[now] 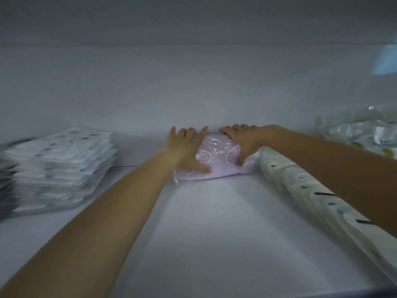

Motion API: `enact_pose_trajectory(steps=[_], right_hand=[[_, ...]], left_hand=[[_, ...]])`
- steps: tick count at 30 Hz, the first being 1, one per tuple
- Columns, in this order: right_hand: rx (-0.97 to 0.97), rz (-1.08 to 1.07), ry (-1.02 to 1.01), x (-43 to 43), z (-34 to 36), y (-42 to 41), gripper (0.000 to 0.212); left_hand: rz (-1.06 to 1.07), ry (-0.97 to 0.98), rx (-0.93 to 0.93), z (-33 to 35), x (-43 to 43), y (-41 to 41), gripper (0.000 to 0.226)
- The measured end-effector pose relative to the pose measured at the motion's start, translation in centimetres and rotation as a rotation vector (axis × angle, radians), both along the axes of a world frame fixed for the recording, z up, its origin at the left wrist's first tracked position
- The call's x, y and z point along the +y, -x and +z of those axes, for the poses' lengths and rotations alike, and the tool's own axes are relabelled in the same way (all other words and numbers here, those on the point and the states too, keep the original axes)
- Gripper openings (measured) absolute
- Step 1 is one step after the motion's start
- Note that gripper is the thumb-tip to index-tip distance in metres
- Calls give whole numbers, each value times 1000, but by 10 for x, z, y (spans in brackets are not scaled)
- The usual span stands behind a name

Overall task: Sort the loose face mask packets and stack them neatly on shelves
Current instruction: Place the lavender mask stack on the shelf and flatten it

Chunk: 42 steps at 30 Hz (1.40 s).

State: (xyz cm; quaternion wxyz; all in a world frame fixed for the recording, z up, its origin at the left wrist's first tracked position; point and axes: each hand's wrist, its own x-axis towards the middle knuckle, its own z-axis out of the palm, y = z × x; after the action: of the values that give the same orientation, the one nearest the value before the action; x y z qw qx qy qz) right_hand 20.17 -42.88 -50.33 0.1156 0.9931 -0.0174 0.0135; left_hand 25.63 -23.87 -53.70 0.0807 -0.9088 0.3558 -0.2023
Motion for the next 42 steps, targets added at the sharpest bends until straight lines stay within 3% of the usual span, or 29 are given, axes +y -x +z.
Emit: enact_pose_trajectory(steps=[4,9,12,14,18,25,30,33,37,42], right_hand=[[29,-11,-185,-2,10,-1,104],[-8,-20,-276,-18,10,7,97],[-68,16,-442,-32,1,11,91],[-116,64,-522,-40,-8,12,101],[-211,105,-643,-49,-23,12,108],[-293,118,-728,-49,-34,9,93],[-385,118,-751,-43,-36,14,90],[-446,130,-841,-45,-26,18,97],[-202,49,-739,-45,-27,19,114],[-158,7,-840,-44,-26,19,125]], left_hand=[[-21,3,121,21,6,-5,97],[23,-23,184,34,18,-14,117],[-66,179,318,29,33,-24,117],[-175,362,393,19,41,-28,112],[-256,583,390,-2,48,-31,102],[-331,762,568,-22,51,-30,96],[-359,895,574,-27,45,-28,85],[-423,1041,577,-21,46,-26,102],[-363,987,674,-30,43,-25,133],[-255,986,786,-39,44,-32,140]])
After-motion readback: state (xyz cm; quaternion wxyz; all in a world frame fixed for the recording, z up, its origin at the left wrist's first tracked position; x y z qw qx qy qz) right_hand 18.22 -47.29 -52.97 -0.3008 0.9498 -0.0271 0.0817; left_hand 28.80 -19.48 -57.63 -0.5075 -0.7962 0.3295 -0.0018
